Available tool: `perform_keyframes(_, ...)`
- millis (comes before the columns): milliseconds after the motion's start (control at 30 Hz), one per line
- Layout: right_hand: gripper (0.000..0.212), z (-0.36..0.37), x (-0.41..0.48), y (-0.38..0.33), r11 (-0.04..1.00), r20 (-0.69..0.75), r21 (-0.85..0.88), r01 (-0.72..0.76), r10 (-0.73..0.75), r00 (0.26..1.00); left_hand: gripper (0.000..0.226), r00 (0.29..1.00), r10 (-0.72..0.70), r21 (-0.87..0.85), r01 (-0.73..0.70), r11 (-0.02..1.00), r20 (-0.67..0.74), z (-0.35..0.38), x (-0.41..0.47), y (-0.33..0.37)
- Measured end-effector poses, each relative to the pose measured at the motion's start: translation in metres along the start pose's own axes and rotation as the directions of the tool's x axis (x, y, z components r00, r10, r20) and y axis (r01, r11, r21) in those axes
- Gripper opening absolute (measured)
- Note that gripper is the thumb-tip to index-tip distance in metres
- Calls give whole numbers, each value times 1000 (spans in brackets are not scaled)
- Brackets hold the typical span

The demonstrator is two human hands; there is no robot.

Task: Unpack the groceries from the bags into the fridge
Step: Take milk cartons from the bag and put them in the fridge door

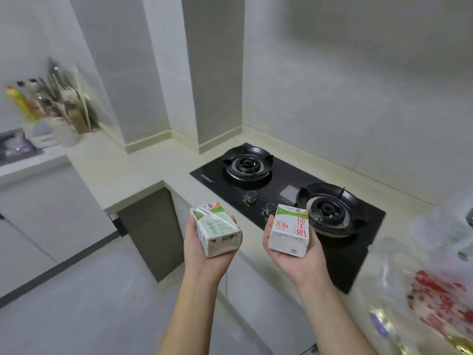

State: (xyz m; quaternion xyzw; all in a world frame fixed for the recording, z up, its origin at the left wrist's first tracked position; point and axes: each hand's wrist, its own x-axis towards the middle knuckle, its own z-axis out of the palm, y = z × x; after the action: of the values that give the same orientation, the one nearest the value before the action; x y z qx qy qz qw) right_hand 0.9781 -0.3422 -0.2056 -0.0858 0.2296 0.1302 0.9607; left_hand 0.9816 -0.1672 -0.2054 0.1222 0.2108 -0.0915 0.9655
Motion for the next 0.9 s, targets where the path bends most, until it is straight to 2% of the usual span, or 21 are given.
perform_keyframes(167, 62, 16, 24, 24, 982, 12, -87, -168, 169, 985, 53, 975, 212, -38, -215, 976, -74, -22, -7, 21)
perform_keyframes(367, 56, 18, 51, 33, 896, 7, -250, -367, 381, 924, 51, 884, 430, -75, -448, 891, -182, -40, -30, 12)
perform_keyframes(467, 48, 16, 56, 41, 814, 12, -304, -494, 522, 853, 50, 818, 519, -89, -553, 829, -246, -50, -51, -1)
perform_keyframes(567, 51, 10, 54, 55, 729, 9, -333, -599, 637, 771, 50, 738, 597, -112, -653, 749, -315, -58, -78, -13)
perform_keyframes(667, 49, 8, 41, 78, 610, -1, -360, -706, 756, 654, 50, 645, 671, -110, -746, 657, -366, -64, -113, -20)
perform_keyframes(900, 46, 3, -24, 150, 339, -39, -507, -793, 909, 414, 48, 421, 804, -113, -903, 414, -420, -88, -214, -34)
